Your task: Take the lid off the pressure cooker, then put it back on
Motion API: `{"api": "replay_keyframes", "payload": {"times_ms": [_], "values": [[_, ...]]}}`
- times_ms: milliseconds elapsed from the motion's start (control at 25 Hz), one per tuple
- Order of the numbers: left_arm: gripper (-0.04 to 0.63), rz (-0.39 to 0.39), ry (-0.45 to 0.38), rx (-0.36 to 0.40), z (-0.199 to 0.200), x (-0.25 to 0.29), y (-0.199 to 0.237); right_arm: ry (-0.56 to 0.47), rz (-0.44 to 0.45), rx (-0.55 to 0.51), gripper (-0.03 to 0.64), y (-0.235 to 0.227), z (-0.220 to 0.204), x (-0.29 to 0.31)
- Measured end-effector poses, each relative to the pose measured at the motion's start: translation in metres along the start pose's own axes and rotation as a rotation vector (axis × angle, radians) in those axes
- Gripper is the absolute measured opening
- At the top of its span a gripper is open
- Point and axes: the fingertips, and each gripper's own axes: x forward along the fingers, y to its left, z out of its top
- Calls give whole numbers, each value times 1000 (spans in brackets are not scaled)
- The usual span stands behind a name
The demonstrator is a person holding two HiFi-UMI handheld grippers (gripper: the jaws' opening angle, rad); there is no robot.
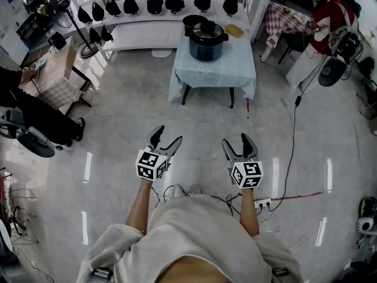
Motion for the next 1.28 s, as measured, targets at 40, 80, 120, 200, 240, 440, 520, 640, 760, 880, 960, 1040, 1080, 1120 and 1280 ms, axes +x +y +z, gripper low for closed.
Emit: {"api": "replay_keyframes", "payload": {"times_ms": [40, 80, 120, 200, 240, 440, 520, 640, 760, 880, 960, 1040, 1080, 1120, 1280], "values": [[313, -1, 3, -1, -1, 1, -2, 4, -3, -5, 308, -2, -1, -1], [313, 0, 4, -1, -2, 2, -4, 7, -6, -9, 308, -4, -2, -1], [313, 2, 6, -1, -3, 3, -5, 9, -9, -12, 307, -6, -3, -2], [313, 6, 7, -3, -4, 6, -9, 10, -15, -14, 307, -12, -5, -4], [312, 7, 8, -4, -5, 8, -11, 13, -15, -13, 307, -15, -6, -5], [313, 13, 9, -6, -6, 22, -22, 31, 0, -17, 307, -28, -13, 0], [313, 15, 9, -11, -6, 25, -23, 38, 8, -20, 307, -31, -14, 4], [313, 18, 13, -12, -7, 35, -21, 41, 11, -18, 307, -38, -15, 13], [313, 18, 17, -14, -7, 47, -15, 47, 11, -13, 307, -46, -17, 25], [313, 17, 19, -14, -5, 62, -2, 52, 12, -11, 307, -52, -15, 44], [313, 15, 19, -18, -4, 76, 11, 55, 14, -12, 307, -57, -14, 61], [312, 10, 21, -22, -3, 95, 25, 61, 13, -13, 307, -63, -13, 82], [313, 6, 21, -24, -2, 105, 33, 64, 12, -14, 307, -67, -13, 93], [313, 2, 21, -25, 0, 116, 41, 68, 10, -16, 307, -71, -11, 105], [313, -30, 11, -26, 18, 166, 78, 74, -8, -29, 307, -89, 6, 157]]}}
